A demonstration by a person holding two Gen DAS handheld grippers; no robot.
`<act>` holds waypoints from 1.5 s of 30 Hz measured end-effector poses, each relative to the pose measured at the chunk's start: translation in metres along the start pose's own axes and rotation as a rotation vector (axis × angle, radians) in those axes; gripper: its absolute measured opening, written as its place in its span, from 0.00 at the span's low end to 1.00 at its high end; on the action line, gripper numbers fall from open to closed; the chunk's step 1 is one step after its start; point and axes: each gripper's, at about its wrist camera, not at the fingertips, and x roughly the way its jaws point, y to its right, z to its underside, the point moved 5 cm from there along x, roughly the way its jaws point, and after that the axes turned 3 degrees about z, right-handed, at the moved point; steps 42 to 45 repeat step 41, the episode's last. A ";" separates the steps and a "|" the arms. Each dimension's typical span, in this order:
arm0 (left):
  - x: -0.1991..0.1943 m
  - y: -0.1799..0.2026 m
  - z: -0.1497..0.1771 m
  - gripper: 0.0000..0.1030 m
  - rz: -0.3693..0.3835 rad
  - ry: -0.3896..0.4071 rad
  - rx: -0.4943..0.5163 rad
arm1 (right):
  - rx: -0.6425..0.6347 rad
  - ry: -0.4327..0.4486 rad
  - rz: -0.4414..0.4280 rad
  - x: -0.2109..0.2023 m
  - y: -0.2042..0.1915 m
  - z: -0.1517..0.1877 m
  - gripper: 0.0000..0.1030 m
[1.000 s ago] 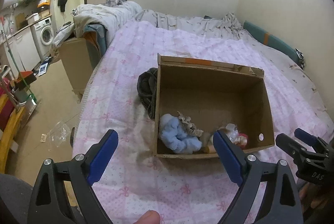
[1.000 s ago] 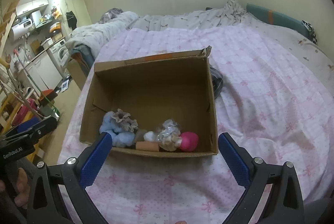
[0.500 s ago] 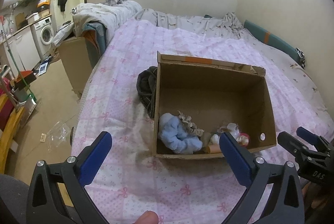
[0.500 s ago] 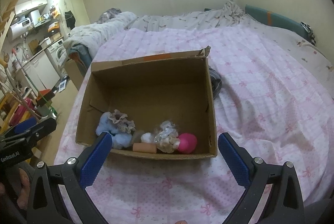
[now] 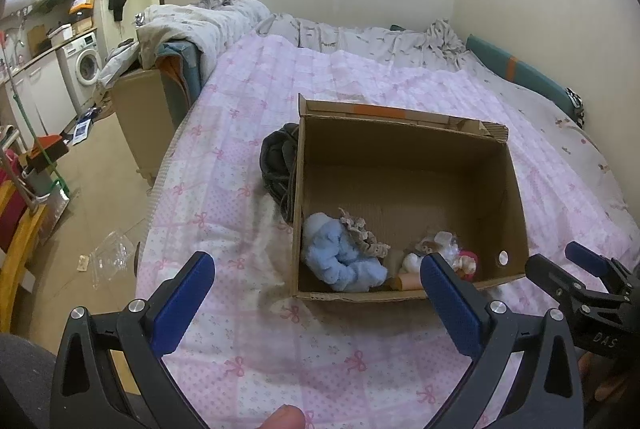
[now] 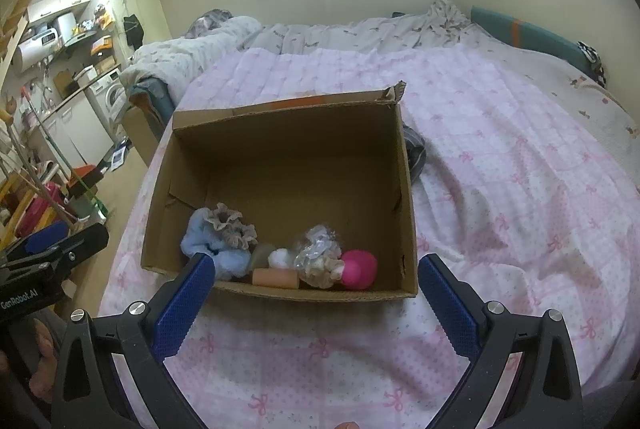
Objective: Organize soft objects
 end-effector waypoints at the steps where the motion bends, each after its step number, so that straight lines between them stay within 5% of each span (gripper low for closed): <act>1: 0.000 0.000 0.001 1.00 -0.001 -0.003 0.002 | 0.001 0.001 0.001 0.000 0.000 0.000 1.00; 45: 0.003 0.005 0.008 1.00 0.025 -0.025 0.008 | -0.007 0.007 0.001 -0.001 0.001 -0.003 1.00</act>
